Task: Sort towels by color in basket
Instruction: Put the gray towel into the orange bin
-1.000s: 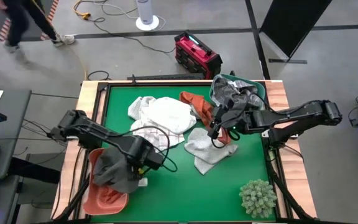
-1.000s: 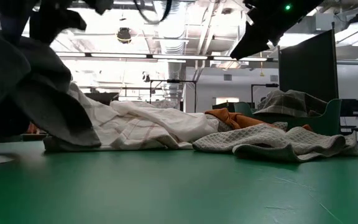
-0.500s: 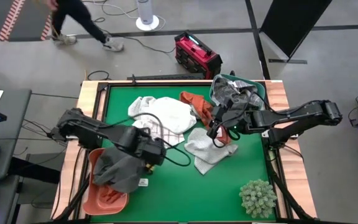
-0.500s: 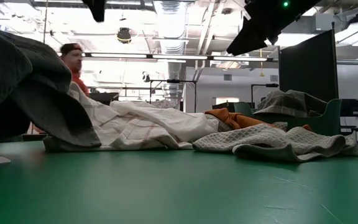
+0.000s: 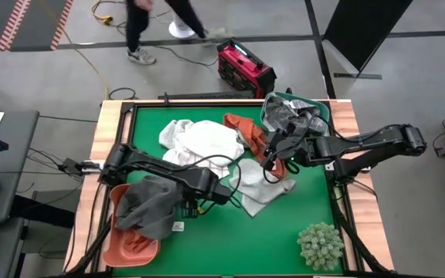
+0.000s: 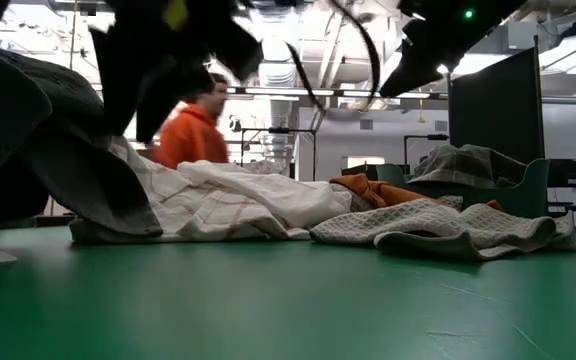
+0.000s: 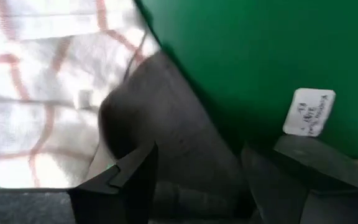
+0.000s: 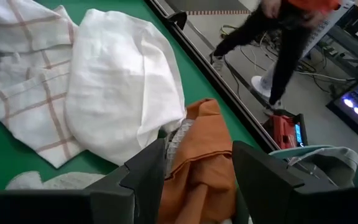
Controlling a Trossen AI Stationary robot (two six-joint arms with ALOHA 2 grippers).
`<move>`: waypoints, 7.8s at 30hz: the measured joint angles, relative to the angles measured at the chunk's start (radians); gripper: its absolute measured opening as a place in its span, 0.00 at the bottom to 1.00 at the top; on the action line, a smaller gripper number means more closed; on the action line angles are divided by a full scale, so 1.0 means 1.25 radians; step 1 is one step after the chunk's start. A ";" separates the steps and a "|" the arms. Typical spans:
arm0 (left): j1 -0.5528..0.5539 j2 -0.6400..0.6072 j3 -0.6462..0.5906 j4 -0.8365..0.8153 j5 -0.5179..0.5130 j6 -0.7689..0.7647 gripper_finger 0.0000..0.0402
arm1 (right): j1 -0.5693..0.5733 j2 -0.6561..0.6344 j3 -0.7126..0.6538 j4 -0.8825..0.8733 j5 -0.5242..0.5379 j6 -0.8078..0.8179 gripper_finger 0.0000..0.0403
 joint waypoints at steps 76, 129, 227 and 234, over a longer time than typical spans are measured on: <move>-0.052 -0.404 -0.062 0.002 0.230 -0.168 0.00 | 0.018 0.001 0.000 0.000 0.002 0.015 0.54; -0.271 -0.534 -0.520 0.385 0.096 -0.232 0.16 | 0.021 0.002 0.000 0.025 0.002 0.015 0.54; -0.375 -0.550 -0.705 0.627 -0.357 -0.339 0.00 | 0.021 0.003 0.000 0.028 0.001 0.022 0.54; -0.348 -0.550 -0.804 0.718 -0.282 -0.390 0.06 | 0.021 0.003 0.000 0.030 0.001 0.021 0.54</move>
